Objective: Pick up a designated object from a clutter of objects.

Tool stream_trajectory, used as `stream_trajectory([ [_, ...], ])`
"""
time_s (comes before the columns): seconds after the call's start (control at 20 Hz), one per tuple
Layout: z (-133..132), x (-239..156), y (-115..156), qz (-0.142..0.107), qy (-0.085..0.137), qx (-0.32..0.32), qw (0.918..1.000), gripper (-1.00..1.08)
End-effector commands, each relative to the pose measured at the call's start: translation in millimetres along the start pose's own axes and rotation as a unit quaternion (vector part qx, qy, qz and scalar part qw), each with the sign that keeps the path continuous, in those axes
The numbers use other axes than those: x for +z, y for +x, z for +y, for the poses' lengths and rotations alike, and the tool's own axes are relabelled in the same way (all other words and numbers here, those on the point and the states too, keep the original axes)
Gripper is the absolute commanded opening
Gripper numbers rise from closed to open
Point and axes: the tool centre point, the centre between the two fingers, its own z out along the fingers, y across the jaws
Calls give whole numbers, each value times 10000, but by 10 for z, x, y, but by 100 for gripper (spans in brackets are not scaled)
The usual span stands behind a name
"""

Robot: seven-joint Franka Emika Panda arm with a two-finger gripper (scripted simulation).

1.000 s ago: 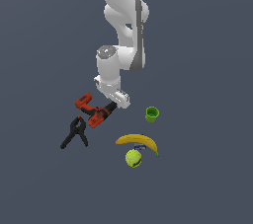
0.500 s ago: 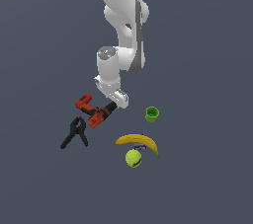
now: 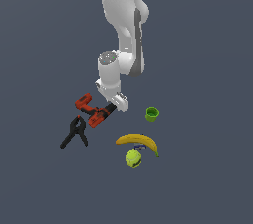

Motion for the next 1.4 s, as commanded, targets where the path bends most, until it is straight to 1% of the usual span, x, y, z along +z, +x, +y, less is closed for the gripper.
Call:
stream_trajectory([
  [0.0,0,49,2,4,2,3,10000,68],
  [0.15,-1,68,4,4,2,3,10000,68],
  [0.2,-1,68,4,4,2,3,10000,-100],
  [0.9,-13,32,-7,6,6,0,10000,-100],
  [1.35,-67,-253,-88,0,12,5,10000,-100],
])
